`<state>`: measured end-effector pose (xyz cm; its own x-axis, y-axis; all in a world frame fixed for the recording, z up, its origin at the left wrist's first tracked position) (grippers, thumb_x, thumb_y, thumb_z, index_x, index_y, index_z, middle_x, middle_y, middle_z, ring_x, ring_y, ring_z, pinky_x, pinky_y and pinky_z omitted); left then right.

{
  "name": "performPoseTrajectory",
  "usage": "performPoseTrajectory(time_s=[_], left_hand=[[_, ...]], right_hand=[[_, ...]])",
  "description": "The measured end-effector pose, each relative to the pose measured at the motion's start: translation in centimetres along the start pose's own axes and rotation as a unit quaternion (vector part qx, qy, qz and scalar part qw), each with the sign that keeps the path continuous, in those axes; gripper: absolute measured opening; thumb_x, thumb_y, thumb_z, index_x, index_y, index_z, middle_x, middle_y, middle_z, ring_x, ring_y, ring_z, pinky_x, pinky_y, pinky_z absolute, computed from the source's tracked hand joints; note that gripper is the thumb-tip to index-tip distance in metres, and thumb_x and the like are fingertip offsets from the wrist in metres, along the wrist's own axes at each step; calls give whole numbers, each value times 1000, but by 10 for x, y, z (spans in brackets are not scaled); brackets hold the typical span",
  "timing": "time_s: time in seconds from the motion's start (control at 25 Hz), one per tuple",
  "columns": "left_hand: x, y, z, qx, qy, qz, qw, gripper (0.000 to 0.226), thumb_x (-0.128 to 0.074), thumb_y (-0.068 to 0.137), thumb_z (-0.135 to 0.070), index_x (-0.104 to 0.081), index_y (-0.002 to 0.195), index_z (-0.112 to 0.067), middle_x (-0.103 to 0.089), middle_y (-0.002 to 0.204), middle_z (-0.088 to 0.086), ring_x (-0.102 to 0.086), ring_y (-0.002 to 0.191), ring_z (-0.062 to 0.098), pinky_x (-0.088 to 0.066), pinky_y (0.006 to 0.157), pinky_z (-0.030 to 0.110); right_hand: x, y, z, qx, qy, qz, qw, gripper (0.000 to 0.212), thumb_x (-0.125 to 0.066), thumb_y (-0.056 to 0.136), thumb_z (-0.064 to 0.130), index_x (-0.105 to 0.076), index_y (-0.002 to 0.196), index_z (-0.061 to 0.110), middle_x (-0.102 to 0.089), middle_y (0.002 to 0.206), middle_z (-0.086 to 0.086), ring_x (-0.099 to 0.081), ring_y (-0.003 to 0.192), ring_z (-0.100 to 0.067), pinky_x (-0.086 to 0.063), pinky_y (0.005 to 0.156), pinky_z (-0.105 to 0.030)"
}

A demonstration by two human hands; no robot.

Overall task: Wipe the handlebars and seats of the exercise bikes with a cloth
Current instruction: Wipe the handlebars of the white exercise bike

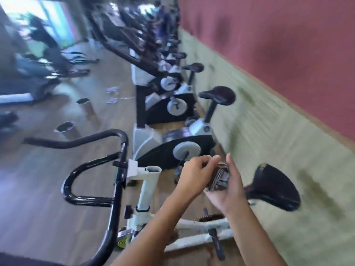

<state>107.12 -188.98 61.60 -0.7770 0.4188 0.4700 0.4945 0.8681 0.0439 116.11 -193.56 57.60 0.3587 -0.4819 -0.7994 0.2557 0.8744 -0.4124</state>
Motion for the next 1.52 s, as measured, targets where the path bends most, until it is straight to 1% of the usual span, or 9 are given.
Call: performPoseTrajectory(time_s=[0.12,0.28,0.4,0.6,0.88,1.04,1.2,1.44,1.52], left_hand=[[38,13,7,14,-18,-138,990,17,-63,92,-32,-75,85,-22,-71,74,-11,-65,74,0,-50,72,23],[101,-1,27,28,-51,-280,958,23,-73,89,-30,-68,109,-19,-70,99,-8,-65,91,3,-52,81,19],[155,-35,46,93,-238,-221,941,48,-77,80,-39,-66,120,-13,-74,107,5,-70,99,15,-57,85,28],[215,-117,81,111,-393,-146,901,55,-73,85,-34,-60,134,-12,-67,122,12,-65,109,25,-55,90,37],[245,-197,116,68,-458,-442,768,38,-63,87,-19,-65,121,-1,-68,110,24,-70,85,29,-60,71,40],[259,-219,131,91,-351,-646,672,18,-56,90,-13,-70,98,-5,-69,94,17,-64,85,31,-54,79,44],[276,-205,137,228,75,-744,624,28,-57,87,1,-68,105,-16,-70,82,-10,-64,77,2,-50,77,26],[317,-183,196,296,529,-475,638,52,-62,89,-4,-50,139,-8,-45,151,13,-37,143,31,-33,116,48],[309,-185,215,340,529,-401,666,63,-64,92,-16,-38,149,-9,-25,163,10,-13,153,30,-16,123,51]], right_hand=[[-45,18,-6,-62,-70,80,992,18,-65,84,24,-69,96,12,-67,103,-11,-65,93,-22,-53,76,-33],[-102,25,-39,-119,-140,168,969,48,-51,77,7,-57,121,-10,-62,109,-24,-64,92,-30,-57,79,-41],[-133,14,-79,-184,-217,241,928,38,-45,87,3,-63,119,-4,-65,109,-24,-62,100,-36,-47,100,-53],[-164,-12,-165,-234,-366,333,837,36,-56,85,6,-63,120,-3,-67,107,-22,-65,98,-34,-48,98,-57],[-191,-27,-263,-195,-479,460,721,20,-68,88,2,-66,105,13,-73,93,-2,-69,86,-12,-51,73,-24],[-199,-12,-291,-184,-548,507,639,10,-67,93,14,-66,100,22,-69,96,1,-64,87,-12,-45,70,-22],[-201,20,-307,-198,-570,535,592,8,-65,95,17,-68,101,20,-70,99,-4,-65,83,-12,-43,62,-13],[-205,52,-324,-76,-620,573,530,6,-64,94,21,-68,100,21,-67,106,-1,-63,101,-20,-46,83,-26],[-201,71,-325,117,-720,556,399,22,-62,95,31,-65,115,23,-56,132,-1,-50,128,-22,-32,107,-38]])
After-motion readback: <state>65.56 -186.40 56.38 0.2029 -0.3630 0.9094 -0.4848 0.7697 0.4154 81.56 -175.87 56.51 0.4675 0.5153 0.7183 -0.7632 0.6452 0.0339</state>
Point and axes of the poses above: each hand's wrist, its own y-axis towards the middle knuckle, its own x-axis out of the back of the hand, z = x × y, the point moved 1 cm from there along y, towards the middle knuckle
